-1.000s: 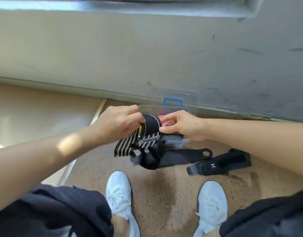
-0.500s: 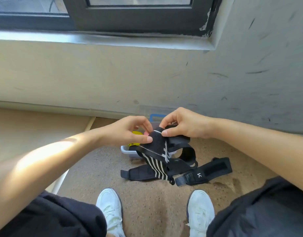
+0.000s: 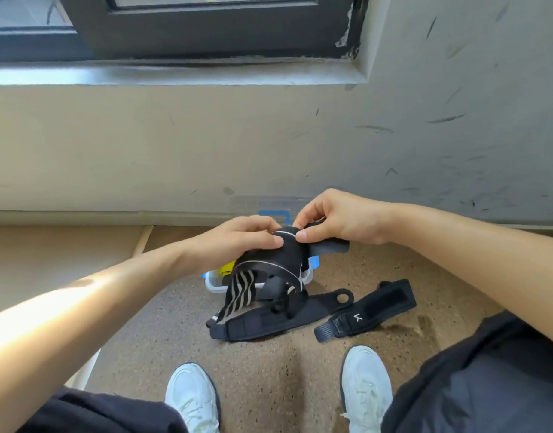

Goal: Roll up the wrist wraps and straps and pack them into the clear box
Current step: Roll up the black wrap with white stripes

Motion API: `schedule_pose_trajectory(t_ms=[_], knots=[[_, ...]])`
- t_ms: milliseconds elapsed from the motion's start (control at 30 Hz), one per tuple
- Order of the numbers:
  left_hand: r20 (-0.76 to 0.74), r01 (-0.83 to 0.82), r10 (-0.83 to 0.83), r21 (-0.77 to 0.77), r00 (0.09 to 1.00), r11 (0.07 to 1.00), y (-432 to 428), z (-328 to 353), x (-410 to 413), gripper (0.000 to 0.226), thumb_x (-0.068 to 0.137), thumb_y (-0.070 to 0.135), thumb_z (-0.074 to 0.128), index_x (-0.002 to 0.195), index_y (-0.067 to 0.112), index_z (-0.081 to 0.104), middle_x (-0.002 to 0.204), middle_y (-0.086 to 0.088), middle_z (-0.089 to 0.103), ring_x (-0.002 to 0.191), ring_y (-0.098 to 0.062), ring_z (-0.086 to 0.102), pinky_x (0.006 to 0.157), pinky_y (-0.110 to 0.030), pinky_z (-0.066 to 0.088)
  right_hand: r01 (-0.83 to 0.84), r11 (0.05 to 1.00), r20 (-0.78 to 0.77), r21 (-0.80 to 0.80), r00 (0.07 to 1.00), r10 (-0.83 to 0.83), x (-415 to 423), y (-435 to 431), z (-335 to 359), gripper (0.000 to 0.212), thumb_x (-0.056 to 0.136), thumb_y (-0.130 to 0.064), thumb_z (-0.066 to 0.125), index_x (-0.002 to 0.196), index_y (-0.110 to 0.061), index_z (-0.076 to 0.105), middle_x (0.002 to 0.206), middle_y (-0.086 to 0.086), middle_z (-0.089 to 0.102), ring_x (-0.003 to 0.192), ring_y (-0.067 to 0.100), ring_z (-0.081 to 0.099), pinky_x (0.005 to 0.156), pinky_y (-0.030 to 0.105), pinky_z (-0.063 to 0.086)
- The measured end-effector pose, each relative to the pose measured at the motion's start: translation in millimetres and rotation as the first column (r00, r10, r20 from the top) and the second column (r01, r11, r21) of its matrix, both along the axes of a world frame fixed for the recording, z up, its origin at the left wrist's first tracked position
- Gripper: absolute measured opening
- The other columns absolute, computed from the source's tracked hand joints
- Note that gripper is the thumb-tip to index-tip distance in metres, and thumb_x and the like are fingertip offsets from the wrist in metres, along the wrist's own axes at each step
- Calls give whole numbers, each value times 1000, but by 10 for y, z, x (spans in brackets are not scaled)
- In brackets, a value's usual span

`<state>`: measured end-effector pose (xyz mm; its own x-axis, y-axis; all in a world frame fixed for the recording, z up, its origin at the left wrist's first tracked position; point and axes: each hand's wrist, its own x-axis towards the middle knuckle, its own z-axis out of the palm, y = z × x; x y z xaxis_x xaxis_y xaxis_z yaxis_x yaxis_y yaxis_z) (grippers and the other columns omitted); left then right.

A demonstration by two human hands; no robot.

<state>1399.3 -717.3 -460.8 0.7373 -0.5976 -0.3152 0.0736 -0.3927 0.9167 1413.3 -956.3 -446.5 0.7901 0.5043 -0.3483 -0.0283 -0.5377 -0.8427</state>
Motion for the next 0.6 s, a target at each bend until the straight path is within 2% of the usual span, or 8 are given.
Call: schedule_pose_trajectory(t_ms=[100, 200, 267, 333, 433, 500, 533, 600], knots=[[-1, -47, 48, -61, 999, 997, -79, 8, 63, 18, 87, 25, 68, 91, 9, 61, 82, -3, 61, 77, -12, 58, 71, -20, 47, 42, 999, -14, -26, 999, -43, 31, -83, 49, 10, 94, -11, 71, 98, -4, 77, 89, 11, 73, 79, 15, 66, 74, 27, 54], [-33, -86, 83, -112, 996, 990, -143, -17, 129, 12, 92, 12, 72, 94, 4, 64, 83, -6, 71, 77, -14, 66, 75, -22, 53, 220, 974, -63, 43, 974, -218, 98, -217, 96, 13, 96, -10, 68, 104, -6, 77, 102, 14, 76, 88, 17, 69, 82, 30, 58], [-48, -137, 131, -156, 990, 978, -195, -25, 166, 15, 85, 16, 73, 94, 5, 67, 87, -8, 75, 79, -16, 70, 74, -23, 55, 376, 915, -126, 145, 924, -360, 140, -312, 178, 16, 98, -8, 64, 109, -5, 76, 109, 13, 75, 93, 15, 67, 78, 22, 60], [-61, -178, 170, -173, 984, 969, -224, -13, 206, 18, 85, 14, 73, 100, 4, 69, 93, -10, 77, 84, -19, 72, 75, -25, 57, 470, 838, -184, 278, 882, -434, 161, -380, 289, 19, 100, -2, 58, 110, -4, 74, 103, 10, 74, 90, 13, 68, 71, 17, 58], [-35, -237, 234, -146, 972, 961, -220, 8, 256, 14, 95, 9, 67, 108, 4, 70, 102, -13, 78, 92, -24, 73, 87, -40, 58, 498, 719, -330, 484, 866, -376, 157, -411, 406, 33, 99, 15, 43, 118, 2, 68, 108, 18, 75, 102, 25, 74, 86, 28, 61], [-11, -303, 304, -142, 952, 942, -201, 34, 277, 14, 96, 12, 67, 109, 7, 72, 104, -14, 78, 90, -24, 71, 89, -45, 53, 425, 765, -250, 483, 905, -345, 157, -395, 403, 45, 93, 25, 40, 122, 2, 66, 112, 21, 75, 107, 29, 73, 91, 31, 60], [-5, -329, 332, -150, 943, 932, -194, 52, 279, 14, 96, 12, 67, 108, 8, 73, 102, -13, 78, 88, -23, 70, 87, -44, 51, 379, 818, -125, 432, 924, -362, 164, -385, 377, 44, 91, 24, 47, 122, -1, 67, 110, 19, 76, 106, 28, 74, 91, 29, 60], [-14, -359, 362, -159, 932, 920, -186, 74, 274, 14, 97, 10, 66, 107, 8, 74, 97, -11, 78, 84, -22, 68, 85, -42, 49, 352, 874, 117, 334, 905, -409, 171, -363, 335, 32, 88, 11, 69, 113, -8, 74, 102, 13, 79, 99, 25, 76, 89, 28, 60]])
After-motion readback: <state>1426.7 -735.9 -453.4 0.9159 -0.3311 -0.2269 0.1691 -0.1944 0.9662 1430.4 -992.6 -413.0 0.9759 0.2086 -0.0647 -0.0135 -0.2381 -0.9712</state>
